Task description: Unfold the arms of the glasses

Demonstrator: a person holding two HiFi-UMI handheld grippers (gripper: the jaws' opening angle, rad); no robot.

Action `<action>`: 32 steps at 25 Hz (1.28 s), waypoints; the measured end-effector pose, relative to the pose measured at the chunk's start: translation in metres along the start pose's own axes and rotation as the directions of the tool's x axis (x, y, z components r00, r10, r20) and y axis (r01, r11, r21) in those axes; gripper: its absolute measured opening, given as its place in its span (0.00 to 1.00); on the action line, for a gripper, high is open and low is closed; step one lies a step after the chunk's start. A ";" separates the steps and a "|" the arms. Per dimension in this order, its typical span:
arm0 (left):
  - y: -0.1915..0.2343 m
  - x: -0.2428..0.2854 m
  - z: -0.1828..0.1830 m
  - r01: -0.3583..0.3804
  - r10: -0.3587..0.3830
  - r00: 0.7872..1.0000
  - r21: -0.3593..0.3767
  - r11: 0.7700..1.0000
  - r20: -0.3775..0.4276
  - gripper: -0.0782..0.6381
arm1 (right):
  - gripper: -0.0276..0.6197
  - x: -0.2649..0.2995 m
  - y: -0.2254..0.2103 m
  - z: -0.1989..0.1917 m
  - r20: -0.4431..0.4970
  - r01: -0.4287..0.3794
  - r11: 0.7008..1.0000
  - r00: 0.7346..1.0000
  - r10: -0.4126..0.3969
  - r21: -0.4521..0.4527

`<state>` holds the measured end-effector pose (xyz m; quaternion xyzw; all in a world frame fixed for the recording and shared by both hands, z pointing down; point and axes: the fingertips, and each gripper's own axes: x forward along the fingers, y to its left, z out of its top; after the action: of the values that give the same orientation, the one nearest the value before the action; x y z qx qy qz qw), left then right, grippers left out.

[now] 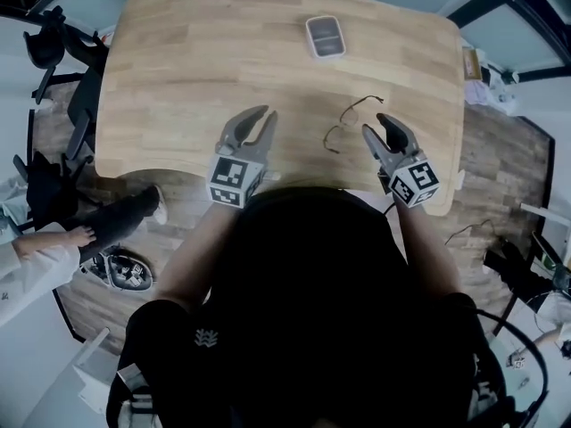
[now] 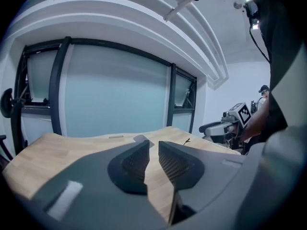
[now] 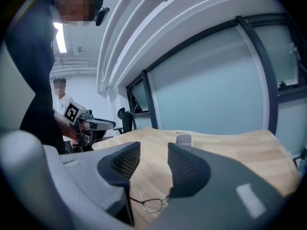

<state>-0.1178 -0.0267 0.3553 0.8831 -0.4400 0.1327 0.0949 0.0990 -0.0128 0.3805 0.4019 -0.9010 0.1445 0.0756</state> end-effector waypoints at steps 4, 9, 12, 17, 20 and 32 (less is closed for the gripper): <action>0.011 -0.004 0.005 -0.054 0.054 0.999 0.002 0.999 0.010 0.20 | 0.25 -0.004 -0.009 0.005 0.012 0.027 0.999 1.000 -0.027 -0.035; 0.011 0.005 0.015 -0.066 0.066 0.997 0.011 0.998 0.038 0.18 | 0.05 -0.009 -0.016 0.009 0.023 0.058 0.997 0.998 -0.057 -0.055; 0.003 0.011 0.018 -0.049 0.048 0.998 0.041 0.998 0.041 0.18 | 0.05 -0.010 -0.020 0.007 0.022 0.073 0.995 0.997 -0.072 -0.064; 0.001 0.016 0.015 -0.031 0.030 0.999 0.053 0.998 0.027 0.18 | 0.05 -0.006 -0.021 0.003 0.010 0.084 0.994 0.996 -0.083 -0.071; 0.003 0.018 0.014 -0.024 0.023 0.999 0.054 0.998 0.022 0.18 | 0.05 -0.005 -0.022 -0.004 -0.015 0.083 0.994 0.996 -0.084 -0.068; 0.007 0.016 0.011 0.005 -0.005 1.000 0.059 0.998 0.014 0.18 | 0.05 0.002 -0.013 -0.005 -0.023 0.081 0.995 0.996 -0.082 -0.061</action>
<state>-0.1123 -0.0456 0.3503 0.8874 -0.4344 0.1391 0.0662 0.1074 -0.0205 0.3882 0.4340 -0.8868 0.1192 0.1049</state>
